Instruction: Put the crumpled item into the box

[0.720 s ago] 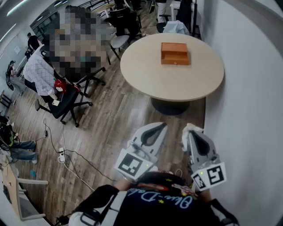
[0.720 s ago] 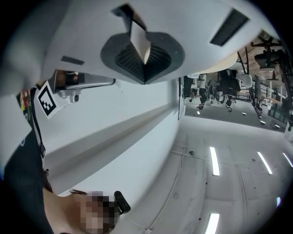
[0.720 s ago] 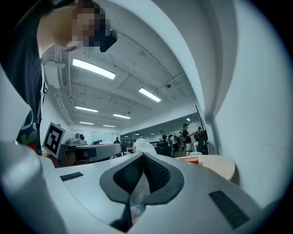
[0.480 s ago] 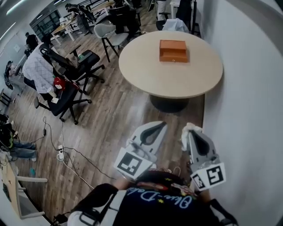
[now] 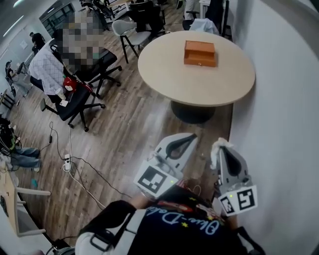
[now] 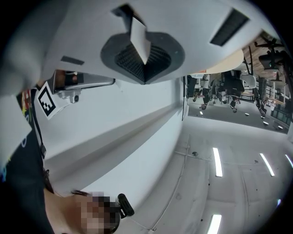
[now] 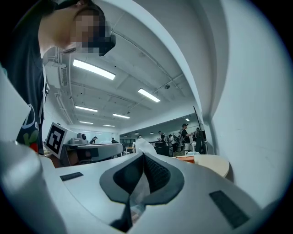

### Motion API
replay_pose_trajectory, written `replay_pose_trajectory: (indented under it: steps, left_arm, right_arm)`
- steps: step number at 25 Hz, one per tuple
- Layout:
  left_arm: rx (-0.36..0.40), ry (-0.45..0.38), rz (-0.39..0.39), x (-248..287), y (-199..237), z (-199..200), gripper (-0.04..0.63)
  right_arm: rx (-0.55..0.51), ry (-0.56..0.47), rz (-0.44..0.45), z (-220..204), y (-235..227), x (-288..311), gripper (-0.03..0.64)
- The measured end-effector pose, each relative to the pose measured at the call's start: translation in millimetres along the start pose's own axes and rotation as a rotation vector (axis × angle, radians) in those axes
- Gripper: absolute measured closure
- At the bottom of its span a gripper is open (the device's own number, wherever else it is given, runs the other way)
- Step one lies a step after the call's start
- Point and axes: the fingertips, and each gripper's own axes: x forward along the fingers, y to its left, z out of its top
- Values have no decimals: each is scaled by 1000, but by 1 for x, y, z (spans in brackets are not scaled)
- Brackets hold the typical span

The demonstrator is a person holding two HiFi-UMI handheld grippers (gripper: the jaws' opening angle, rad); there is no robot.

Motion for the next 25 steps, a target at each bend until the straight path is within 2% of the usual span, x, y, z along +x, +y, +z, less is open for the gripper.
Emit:
replay_pose_trajectory:
  steps: [5,9,14,18,25]
  left_arm:
    - [-13,13,6,13,7,-12,603]
    - [-13,-2,0,34,21,-15,603]
    - [-26,-21,-19,66,45,-16,603]
    - [-35,-27,-24,90,67,-17,603]
    - [-26,-35,-34,126,105,-20,603]
  right_arm:
    - [12,18,-13,-7,-13,6,615]
    - [-36,30,-37,-9,-37,18,615]
    - [-22,25,-49,1,-55,48,615]
    - [-69,37,-47,1,-75,74,615]
    - [-75,36,-58,4,-102,116,615]
